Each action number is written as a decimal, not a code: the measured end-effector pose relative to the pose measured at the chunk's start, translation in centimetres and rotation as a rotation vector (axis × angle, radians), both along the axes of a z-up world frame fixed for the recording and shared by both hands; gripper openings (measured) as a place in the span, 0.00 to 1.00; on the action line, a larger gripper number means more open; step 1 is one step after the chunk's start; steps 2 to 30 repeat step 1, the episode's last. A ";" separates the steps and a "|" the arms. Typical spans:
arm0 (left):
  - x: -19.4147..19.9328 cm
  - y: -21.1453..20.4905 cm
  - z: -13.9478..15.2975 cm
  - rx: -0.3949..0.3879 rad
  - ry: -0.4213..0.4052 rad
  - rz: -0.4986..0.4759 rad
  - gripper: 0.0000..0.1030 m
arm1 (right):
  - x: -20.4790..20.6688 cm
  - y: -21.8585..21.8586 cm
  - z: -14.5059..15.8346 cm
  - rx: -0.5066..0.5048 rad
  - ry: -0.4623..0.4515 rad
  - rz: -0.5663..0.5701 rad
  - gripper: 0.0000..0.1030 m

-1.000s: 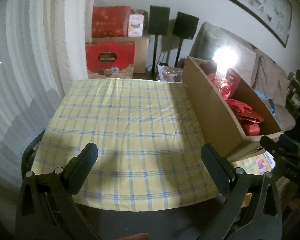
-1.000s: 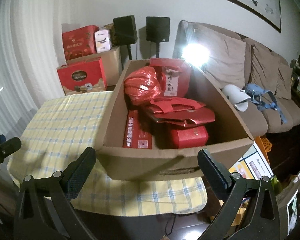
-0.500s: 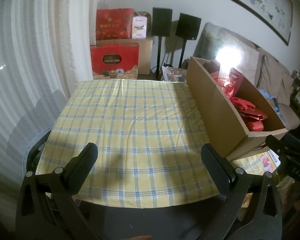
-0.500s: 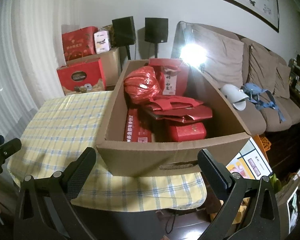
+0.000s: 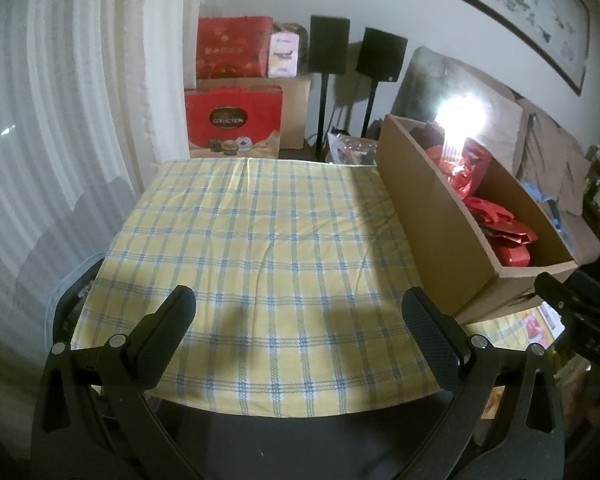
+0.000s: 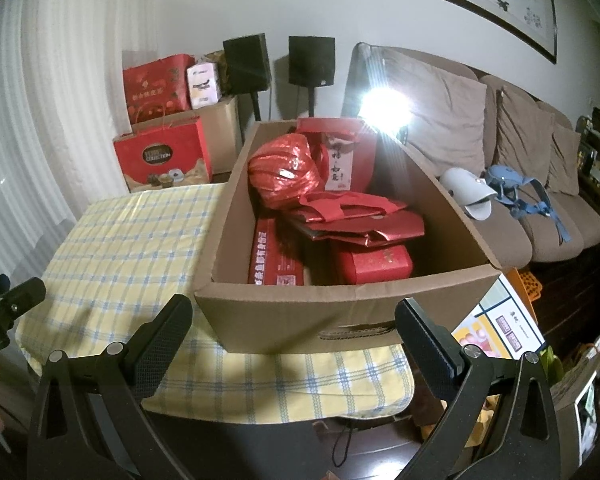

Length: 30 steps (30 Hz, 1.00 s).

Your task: Organize objects

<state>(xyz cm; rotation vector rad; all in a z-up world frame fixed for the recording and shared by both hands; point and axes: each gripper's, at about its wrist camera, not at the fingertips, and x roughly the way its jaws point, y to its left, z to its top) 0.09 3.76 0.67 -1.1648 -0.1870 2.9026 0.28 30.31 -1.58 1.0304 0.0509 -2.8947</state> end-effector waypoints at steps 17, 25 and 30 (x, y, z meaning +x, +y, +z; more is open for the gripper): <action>0.0 0.0 -0.1 0.002 -0.003 -0.002 1.00 | 0.0 0.0 0.0 -0.002 0.000 0.001 0.99; 0.0 0.0 -0.1 0.002 -0.003 -0.002 1.00 | 0.0 0.0 0.0 -0.002 0.000 0.001 0.99; 0.0 0.0 -0.1 0.002 -0.003 -0.002 1.00 | 0.0 0.0 0.0 -0.002 0.000 0.001 0.99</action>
